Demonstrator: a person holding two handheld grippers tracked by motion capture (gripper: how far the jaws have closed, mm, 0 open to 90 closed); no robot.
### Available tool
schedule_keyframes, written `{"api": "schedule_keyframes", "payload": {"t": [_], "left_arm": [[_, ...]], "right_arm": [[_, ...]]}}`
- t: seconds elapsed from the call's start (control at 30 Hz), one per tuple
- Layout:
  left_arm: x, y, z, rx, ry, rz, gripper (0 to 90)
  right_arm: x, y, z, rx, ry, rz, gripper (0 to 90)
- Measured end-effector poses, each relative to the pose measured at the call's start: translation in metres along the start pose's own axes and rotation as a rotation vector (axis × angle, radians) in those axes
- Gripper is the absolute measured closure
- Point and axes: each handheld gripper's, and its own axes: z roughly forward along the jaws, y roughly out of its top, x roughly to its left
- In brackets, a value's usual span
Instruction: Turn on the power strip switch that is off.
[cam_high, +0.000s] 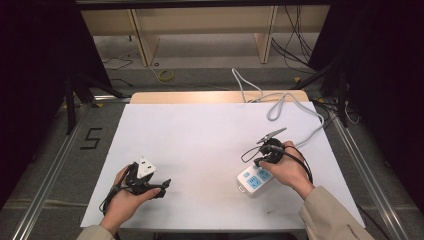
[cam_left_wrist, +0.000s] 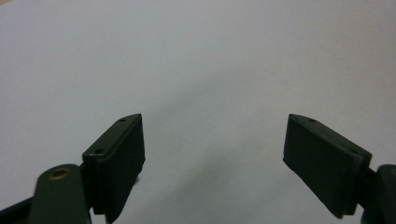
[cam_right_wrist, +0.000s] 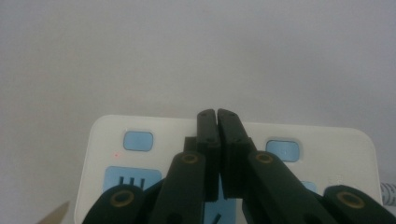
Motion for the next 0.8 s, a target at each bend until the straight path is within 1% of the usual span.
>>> {"api": "schedule_keyframes", "payload": {"t": [0.2,0.4,0.43,0.6,0.7,0.8], "left_arm": [[0.0,0.0,0.0,0.0,0.0,-0.004,20.4],[0.0,0.0,0.0,0.0,0.0,-0.005,20.4],[0.0,0.0,0.0,0.0,0.0,-0.005,20.4],[0.0,-0.001,-0.001,0.002,-0.001,-0.002,20.4],[0.001,-0.001,0.0,0.004,-0.001,-0.003,20.4],[0.0,-0.001,-0.001,0.003,-0.002,-0.003,20.4]], "right_arm": [[0.0,-0.003,-0.004,-0.025,0.009,0.005,85.3],[-0.003,-0.008,-0.009,-0.042,0.009,0.006,80.7],[-0.003,-0.009,-0.01,-0.047,0.009,0.013,79.9],[-0.005,-0.014,-0.016,-0.069,0.012,0.021,72.5],[-0.006,-0.018,-0.019,-0.088,0.01,0.028,69.1],[-0.007,-0.02,-0.021,-0.099,0.01,0.025,66.4]]}}
